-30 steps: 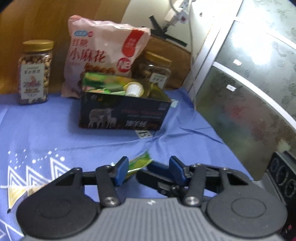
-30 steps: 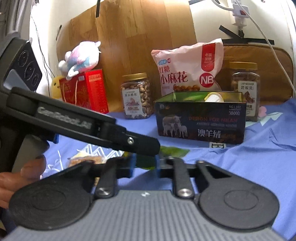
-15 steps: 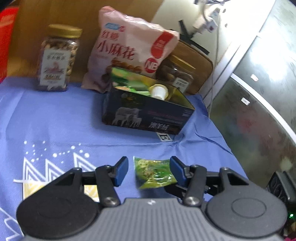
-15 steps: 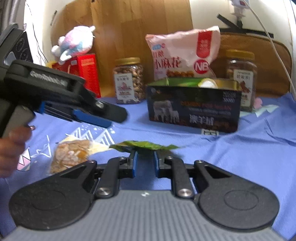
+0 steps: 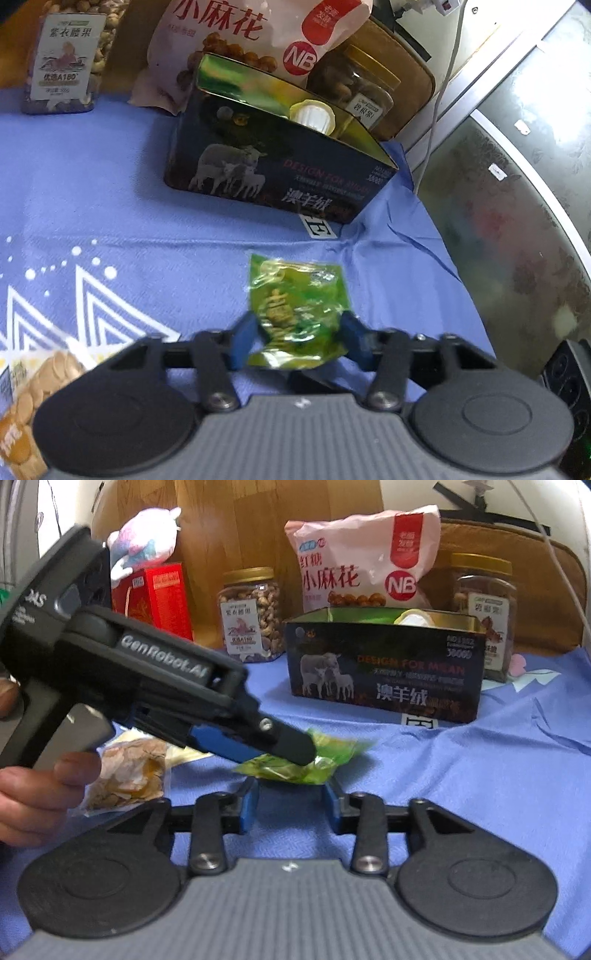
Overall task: Organize snacks
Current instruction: 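Carry the green pastry into the tin and open the left tool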
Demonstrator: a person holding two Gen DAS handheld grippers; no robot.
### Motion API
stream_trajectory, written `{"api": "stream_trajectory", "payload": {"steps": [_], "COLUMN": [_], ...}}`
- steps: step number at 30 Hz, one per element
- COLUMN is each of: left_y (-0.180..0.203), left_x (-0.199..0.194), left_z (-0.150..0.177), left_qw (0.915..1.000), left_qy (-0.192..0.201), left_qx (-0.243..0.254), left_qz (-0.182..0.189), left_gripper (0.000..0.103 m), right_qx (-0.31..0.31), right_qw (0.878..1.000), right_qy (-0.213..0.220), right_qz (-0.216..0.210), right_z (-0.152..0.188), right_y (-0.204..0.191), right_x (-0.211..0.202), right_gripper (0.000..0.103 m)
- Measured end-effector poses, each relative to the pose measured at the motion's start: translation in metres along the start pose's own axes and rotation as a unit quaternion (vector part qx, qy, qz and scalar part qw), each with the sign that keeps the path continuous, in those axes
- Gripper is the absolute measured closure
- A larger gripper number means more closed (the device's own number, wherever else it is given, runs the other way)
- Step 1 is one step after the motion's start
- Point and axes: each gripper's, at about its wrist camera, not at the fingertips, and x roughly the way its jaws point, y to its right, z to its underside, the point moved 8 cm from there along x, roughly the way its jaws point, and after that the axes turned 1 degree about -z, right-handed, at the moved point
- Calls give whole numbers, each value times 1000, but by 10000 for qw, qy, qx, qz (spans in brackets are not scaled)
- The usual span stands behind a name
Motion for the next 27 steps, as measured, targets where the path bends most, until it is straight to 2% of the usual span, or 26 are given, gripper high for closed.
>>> {"api": "stream_trajectory", "payload": {"steps": [1, 5, 10, 13, 18, 23, 27], "left_y": [2, 10, 29, 42, 55, 66, 76], "left_x": [2, -5, -20, -28, -33, -34, -38], "left_z": [2, -2, -19, -31, -57, -81, -107], "left_qw": [9999, 9999, 9981, 9948, 9905, 9863, 9782], "left_qy": [-75, 59, 323, 545, 795, 997, 1290], "left_qx": [-34, 147, 513, 832, 1068, 1252, 1528], "left_qz": [110, 0, -82, -235, -348, -395, -568], "left_gripper": [73, 73, 74, 74, 74, 74, 74], "right_qx": [35, 65, -196, -204, -141, -254, -541], "right_qw": [10000, 9999, 9977, 9959, 9931, 9891, 9842], "right_qy": [-42, 132, 632, 870, 1155, 1422, 1631], "right_qz": [-44, -43, 120, 103, 174, 295, 429], "right_z": [0, -8, -29, -44, -66, -83, -110], "right_y": [0, 0, 1, 5, 20, 27, 35], "right_x": [3, 3, -9, -13, -14, -12, -6], "right_gripper": [60, 61, 61, 62, 76, 77, 77]}}
